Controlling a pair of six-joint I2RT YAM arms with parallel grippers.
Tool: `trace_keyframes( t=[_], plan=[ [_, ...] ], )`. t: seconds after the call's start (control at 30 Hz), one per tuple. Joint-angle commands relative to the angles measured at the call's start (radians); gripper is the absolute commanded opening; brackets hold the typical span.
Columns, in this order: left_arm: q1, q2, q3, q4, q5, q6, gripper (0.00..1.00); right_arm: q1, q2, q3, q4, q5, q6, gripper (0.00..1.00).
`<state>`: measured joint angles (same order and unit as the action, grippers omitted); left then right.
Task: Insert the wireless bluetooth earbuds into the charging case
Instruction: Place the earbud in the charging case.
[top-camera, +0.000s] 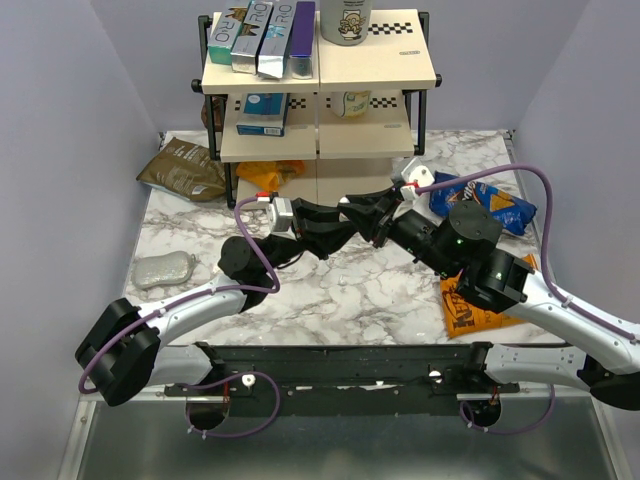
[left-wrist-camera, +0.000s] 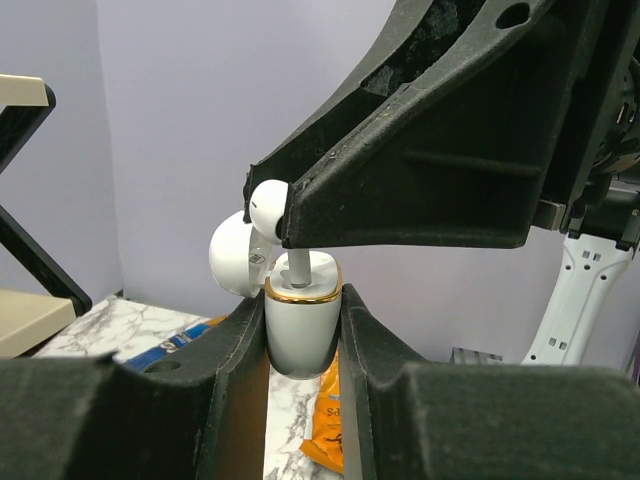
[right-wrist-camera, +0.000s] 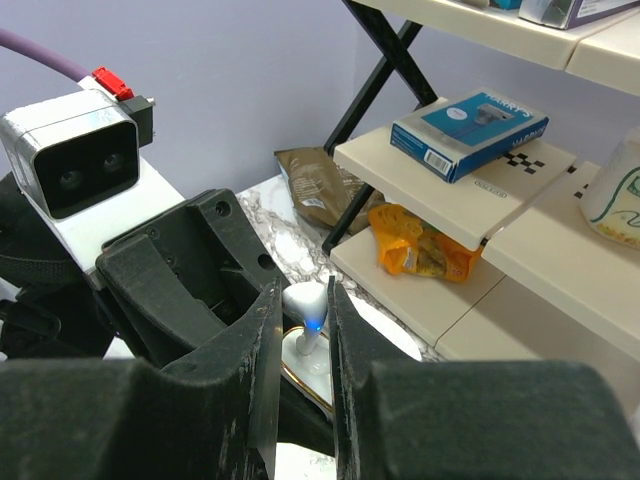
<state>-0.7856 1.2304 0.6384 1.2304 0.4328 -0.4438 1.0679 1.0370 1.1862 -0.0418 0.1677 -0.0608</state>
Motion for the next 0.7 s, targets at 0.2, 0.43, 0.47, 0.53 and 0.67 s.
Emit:
trace_keyframes(
  t=[0.2, 0.43, 0.47, 0.53, 0.67],
  plan=[
    [0.002, -0.028, -0.008, 0.052, -0.012, -0.003, 0.00, 0.007, 0.008, -0.022, -0.004, -0.001, 0.006, 0.03],
    [0.002, -0.034, -0.011, 0.047, -0.023, -0.004, 0.00, 0.007, 0.008, -0.020, -0.007, 0.024, -0.004, 0.01],
    [0.002, -0.034, -0.011, 0.043, -0.028, -0.006, 0.00, 0.009, 0.008, -0.023, -0.006, 0.027, -0.005, 0.01],
    [0.002, -0.034, -0.003, 0.034, -0.039, -0.022, 0.00, 0.007, 0.006, -0.028, 0.011, 0.049, -0.013, 0.01],
    [0.002, -0.028, 0.010, 0.005, -0.048, -0.045, 0.00, 0.009, 0.003, -0.045, 0.034, 0.085, -0.019, 0.01]
  ],
)
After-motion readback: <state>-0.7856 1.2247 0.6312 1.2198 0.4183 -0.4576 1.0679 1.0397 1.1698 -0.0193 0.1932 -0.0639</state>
